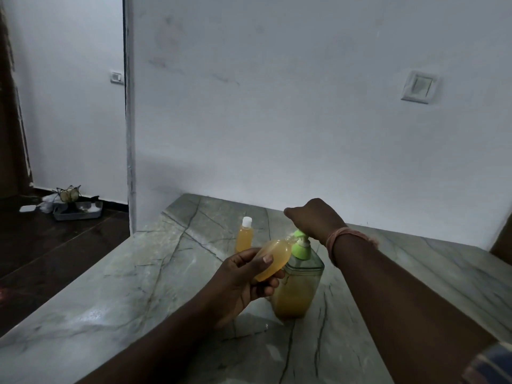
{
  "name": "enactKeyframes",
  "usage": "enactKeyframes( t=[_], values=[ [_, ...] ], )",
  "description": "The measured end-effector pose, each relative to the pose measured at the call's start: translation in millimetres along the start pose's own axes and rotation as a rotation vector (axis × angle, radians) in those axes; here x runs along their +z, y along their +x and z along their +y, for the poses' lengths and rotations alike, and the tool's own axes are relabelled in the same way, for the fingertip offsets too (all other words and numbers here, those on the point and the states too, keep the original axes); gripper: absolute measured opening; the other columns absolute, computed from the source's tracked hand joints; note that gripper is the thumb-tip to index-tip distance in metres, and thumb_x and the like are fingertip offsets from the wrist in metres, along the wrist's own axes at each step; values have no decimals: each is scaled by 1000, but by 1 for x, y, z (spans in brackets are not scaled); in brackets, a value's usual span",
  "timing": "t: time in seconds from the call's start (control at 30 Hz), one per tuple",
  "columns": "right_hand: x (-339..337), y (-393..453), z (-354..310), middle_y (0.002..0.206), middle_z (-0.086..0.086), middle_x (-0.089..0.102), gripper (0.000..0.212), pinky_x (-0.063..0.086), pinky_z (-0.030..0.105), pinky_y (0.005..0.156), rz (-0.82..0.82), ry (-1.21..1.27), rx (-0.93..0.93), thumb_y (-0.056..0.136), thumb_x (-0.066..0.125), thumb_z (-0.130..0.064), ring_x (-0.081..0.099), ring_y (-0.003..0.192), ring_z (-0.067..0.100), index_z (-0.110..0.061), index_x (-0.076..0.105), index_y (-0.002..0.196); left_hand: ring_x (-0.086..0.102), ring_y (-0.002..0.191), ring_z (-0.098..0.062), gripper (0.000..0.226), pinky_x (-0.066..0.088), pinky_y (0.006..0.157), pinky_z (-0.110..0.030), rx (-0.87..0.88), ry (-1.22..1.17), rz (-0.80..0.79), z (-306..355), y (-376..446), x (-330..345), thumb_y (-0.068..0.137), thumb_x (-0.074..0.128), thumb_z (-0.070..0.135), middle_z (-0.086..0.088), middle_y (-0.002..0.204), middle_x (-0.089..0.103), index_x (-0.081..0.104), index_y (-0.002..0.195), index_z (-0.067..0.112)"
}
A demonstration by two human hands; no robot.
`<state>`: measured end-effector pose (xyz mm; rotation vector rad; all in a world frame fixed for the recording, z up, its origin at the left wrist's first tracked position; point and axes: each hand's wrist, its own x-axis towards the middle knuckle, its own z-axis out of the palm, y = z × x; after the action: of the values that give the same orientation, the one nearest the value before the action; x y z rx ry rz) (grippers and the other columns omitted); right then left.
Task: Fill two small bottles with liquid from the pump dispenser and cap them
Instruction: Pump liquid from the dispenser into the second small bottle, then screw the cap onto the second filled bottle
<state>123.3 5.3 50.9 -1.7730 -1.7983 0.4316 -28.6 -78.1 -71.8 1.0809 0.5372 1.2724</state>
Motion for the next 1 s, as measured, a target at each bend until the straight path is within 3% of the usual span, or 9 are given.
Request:
enactKeyframes(
  t=[0.27,0.43,0.63,0.73,0.9,1.0],
  values=[
    [-10,-1,-17,51,3,44,37,36,28,55,195,226,-76,78,56,-33,42,50,24,-12,39,52,64,87,-29,43,54,72,-37,37,-69,-49,0,0,-8,92,59,21,-23,102,64,51,130,3],
    [3,-13,-44,72,10,70,36,47,27,66,166,128,-265,81,57,-35,64,72,26,-3,68,68,67,89,-26,40,54,72,-35,183,-34,171,11,2,-20,88,60,29,-15,104,68,54,125,14],
    [47,-25,-66,93,12,72,16,55,32,79,98,-23,-386,84,60,-20,67,90,28,-7,70,86,67,104,-31,28,55,81,-39,329,15,534,15,8,-54,94,58,21,-18,116,66,55,122,20],
    [77,-28,-60,99,14,70,19,56,33,80,34,-94,-354,83,56,-15,67,93,30,-8,69,93,64,108,-31,30,53,87,-41,365,52,615,12,12,-64,96,56,15,-16,120,61,52,126,15],
    [134,-46,-30,106,14,66,18,54,34,80,-101,-218,-320,87,55,-11,64,97,30,-11,65,102,59,109,-26,20,49,83,-34,399,160,691,10,16,-68,96,56,16,-3,117,60,57,109,31],
    [154,-52,-16,114,12,59,25,53,41,88,-86,-212,-356,92,49,-7,59,105,31,-15,60,113,59,109,-26,19,49,82,-35,405,174,714,8,18,-72,96,58,16,-3,117,62,59,107,32]
  ],
)
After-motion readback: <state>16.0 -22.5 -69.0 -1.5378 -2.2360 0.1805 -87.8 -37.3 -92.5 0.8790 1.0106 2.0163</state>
